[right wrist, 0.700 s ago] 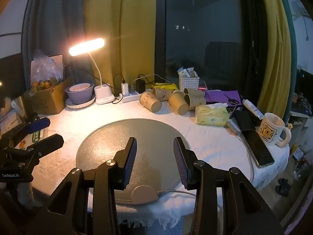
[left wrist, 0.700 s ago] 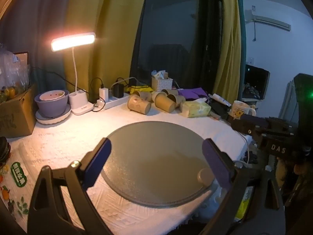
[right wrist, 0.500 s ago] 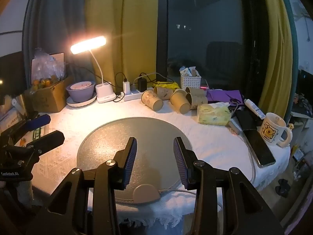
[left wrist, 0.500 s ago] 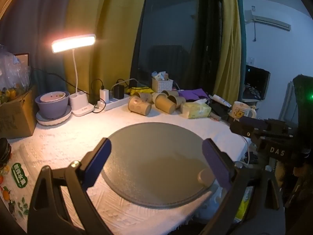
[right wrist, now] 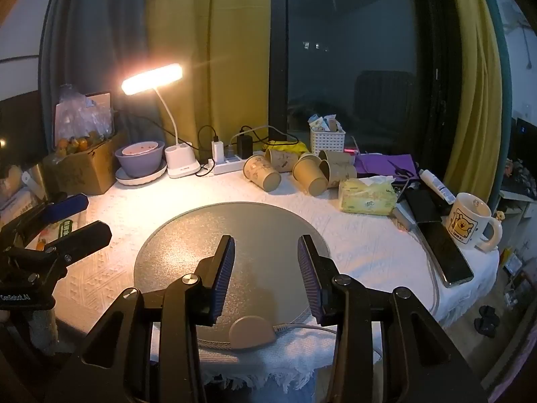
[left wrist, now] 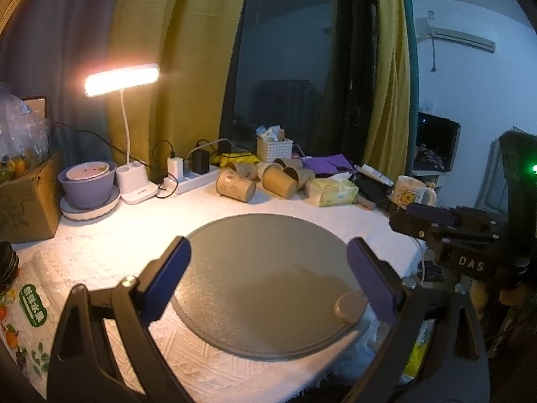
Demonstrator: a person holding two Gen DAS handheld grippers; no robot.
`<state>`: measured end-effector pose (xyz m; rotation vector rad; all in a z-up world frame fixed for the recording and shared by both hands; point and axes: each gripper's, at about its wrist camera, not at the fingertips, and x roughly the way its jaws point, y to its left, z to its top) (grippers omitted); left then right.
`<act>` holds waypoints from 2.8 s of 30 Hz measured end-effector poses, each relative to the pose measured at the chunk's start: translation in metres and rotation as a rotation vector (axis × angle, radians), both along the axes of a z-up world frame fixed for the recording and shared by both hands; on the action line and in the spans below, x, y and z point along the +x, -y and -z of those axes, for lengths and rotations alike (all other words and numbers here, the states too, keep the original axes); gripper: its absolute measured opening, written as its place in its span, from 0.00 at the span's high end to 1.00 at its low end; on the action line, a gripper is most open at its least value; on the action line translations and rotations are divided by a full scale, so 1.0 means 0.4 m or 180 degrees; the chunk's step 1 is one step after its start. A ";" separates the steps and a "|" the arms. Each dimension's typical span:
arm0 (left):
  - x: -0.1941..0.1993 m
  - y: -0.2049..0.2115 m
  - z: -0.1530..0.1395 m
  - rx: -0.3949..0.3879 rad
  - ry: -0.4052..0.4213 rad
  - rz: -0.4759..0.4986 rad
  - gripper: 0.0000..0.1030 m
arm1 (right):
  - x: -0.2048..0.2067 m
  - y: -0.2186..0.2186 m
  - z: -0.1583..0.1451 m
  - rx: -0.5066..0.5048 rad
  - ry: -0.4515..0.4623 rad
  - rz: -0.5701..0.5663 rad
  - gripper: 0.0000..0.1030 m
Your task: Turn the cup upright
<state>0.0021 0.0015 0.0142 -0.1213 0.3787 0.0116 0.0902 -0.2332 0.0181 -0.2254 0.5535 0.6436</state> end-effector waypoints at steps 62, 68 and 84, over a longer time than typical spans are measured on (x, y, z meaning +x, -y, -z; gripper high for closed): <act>-0.004 0.018 0.012 -0.0004 0.0023 0.0030 0.08 | -0.003 0.002 -0.008 -0.0003 -0.0004 -0.0005 0.60; 0.000 0.021 0.014 -0.0010 0.0007 0.0036 0.08 | 0.001 0.005 -0.014 -0.0017 0.0000 -0.0003 0.60; 0.161 0.005 0.020 -0.0096 -0.0285 0.0036 0.08 | 0.150 -0.018 0.008 -0.0104 -0.0108 0.0063 0.60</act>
